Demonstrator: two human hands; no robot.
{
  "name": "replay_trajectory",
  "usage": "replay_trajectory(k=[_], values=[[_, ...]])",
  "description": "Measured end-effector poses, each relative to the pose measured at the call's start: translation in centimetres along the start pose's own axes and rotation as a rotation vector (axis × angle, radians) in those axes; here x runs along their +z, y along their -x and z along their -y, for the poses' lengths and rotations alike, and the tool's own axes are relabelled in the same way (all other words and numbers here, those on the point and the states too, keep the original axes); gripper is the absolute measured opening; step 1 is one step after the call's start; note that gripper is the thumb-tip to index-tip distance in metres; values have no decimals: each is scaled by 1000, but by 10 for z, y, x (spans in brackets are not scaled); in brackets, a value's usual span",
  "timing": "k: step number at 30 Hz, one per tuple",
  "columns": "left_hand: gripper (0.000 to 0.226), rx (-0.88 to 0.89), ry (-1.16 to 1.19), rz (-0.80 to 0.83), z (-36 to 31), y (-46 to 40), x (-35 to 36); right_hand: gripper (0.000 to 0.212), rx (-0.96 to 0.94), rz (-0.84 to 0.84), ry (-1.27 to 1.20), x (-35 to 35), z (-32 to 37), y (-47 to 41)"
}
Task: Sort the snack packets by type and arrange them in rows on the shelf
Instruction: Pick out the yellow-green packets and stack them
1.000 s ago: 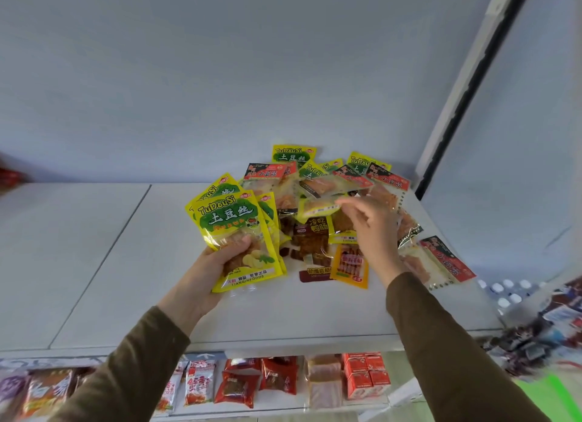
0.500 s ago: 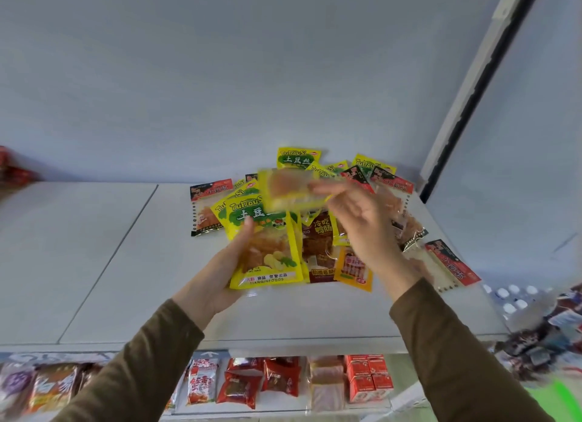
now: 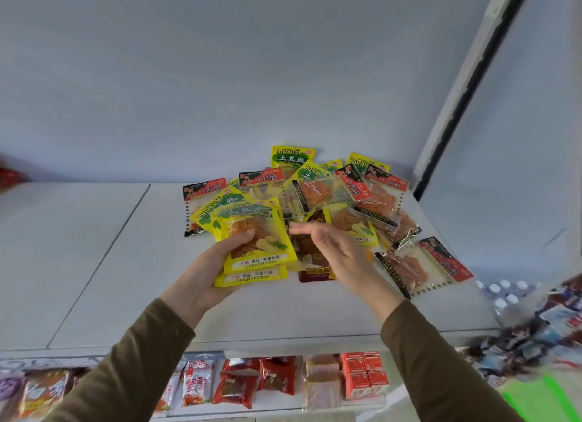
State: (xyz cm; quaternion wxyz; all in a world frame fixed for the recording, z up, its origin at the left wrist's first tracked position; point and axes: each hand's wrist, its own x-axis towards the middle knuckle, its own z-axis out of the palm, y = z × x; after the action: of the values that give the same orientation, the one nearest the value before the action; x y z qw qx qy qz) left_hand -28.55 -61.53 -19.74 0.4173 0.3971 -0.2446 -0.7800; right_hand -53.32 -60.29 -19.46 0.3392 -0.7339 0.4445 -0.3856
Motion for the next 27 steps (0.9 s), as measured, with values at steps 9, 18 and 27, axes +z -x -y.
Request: replay_trajectory(k=[9, 18, 27], values=[[42, -8, -24, -21, 4, -1, 5, 105, 342, -222, 758, -26, -54, 2], [49, -4, -67, -41, 7, 0, 10, 71, 304, -363, 830, -15, -68, -8], [52, 9, -99, -36, 9, 0, 13, 22, 67, -640, 159, -25, -1, -6]])
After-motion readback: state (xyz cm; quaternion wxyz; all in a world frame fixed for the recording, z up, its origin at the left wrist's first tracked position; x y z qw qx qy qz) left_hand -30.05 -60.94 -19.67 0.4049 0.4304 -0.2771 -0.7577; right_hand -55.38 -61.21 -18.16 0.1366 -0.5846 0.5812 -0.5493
